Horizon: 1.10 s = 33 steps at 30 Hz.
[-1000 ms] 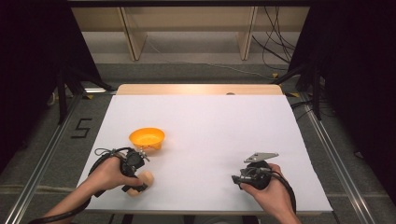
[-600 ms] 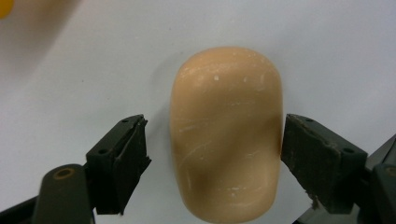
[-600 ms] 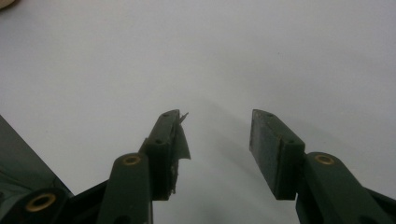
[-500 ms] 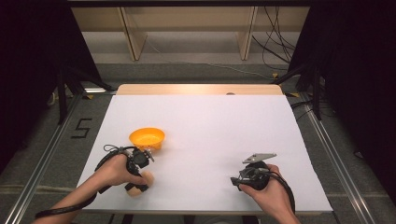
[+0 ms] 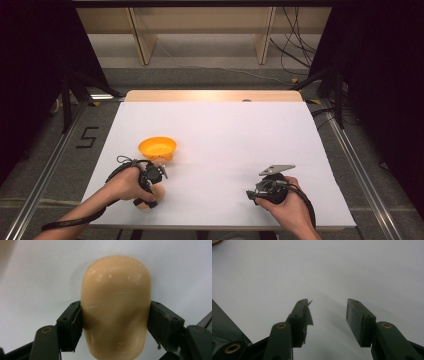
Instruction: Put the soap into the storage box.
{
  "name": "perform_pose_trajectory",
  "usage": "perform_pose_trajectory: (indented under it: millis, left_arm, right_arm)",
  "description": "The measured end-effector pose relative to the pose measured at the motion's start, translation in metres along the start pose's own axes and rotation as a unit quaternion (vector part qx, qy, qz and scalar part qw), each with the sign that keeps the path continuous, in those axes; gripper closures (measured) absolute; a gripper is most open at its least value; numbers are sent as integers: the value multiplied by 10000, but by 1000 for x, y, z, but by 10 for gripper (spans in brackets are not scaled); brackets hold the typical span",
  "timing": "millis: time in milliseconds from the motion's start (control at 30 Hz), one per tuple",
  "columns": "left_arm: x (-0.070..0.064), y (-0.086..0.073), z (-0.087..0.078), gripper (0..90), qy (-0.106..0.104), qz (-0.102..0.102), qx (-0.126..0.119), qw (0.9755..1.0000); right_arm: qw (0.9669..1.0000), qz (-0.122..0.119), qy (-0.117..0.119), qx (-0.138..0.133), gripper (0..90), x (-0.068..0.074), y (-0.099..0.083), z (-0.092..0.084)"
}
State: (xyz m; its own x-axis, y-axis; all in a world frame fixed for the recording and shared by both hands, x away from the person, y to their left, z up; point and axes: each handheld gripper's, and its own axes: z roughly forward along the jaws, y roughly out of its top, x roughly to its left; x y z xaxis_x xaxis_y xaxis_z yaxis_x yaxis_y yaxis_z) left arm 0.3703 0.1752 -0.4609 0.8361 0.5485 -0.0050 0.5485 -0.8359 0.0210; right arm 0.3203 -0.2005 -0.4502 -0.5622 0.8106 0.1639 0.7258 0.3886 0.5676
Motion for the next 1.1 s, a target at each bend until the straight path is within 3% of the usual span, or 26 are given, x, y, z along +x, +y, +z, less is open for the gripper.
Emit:
perform_pose_trajectory:
  millis: [367, 667, 933, 1100]
  left_arm:
    - [2, -1, -1, 323, -72, 284, 26, 9996]
    - [3, -4, -5, 324, 98, 638, -76, 9979]
    - [2, -5, -13, 325, 116, 673, -229, 9974]
    - [2, -6, -18, 324, 111, 728, -186, 9971]
  right_arm:
    - [10000, 22, 1, -36, 532, 1, 0, -1]
    - [10000, 64, 65, -16, 532, 0, 0, 0]
    - [10000, 55, 0, -47, 531, 1, 0, -1]
    - [9999, 52, -7, -100, 531, 1, 0, -1]
